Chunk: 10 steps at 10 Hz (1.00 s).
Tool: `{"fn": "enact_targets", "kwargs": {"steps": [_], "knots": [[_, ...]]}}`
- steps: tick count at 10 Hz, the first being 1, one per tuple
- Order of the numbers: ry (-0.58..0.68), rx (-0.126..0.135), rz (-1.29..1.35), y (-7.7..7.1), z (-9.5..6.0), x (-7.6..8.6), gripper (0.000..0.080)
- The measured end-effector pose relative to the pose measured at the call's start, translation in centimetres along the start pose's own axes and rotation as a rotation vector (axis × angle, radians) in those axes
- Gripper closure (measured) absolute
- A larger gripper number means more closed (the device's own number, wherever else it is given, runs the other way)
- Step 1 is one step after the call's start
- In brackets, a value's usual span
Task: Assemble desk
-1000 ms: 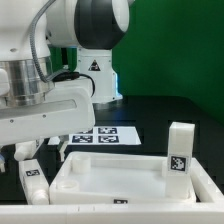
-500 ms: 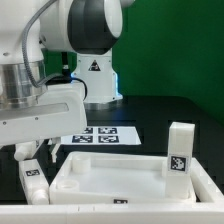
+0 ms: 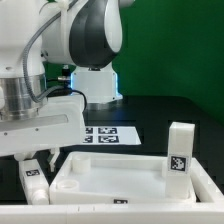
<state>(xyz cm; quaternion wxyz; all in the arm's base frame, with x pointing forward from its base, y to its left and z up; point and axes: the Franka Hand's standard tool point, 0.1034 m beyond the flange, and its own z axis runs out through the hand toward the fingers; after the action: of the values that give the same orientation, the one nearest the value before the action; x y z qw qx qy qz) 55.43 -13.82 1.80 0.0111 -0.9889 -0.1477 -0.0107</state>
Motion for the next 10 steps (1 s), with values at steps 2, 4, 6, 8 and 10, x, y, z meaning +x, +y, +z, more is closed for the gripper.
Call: {"fn": "enact_targets", "kwargs": {"steps": [2,4,6,8,10], "knots": [[0.000,0.000,0.000,0.0,0.0,0.0,0.0507],[0.000,0.000,0.001,0.0,0.0,0.0,0.0518],[0.005,-0.015,-0.047,0.4,-0.9,0.3,0.0518],[0.018,-0.026,-0.138,0.5,-3.2,0.3,0.0518],[0.035,-0.044,-0.384,-1.8,-7.1,-0.1,0.0518]]}}
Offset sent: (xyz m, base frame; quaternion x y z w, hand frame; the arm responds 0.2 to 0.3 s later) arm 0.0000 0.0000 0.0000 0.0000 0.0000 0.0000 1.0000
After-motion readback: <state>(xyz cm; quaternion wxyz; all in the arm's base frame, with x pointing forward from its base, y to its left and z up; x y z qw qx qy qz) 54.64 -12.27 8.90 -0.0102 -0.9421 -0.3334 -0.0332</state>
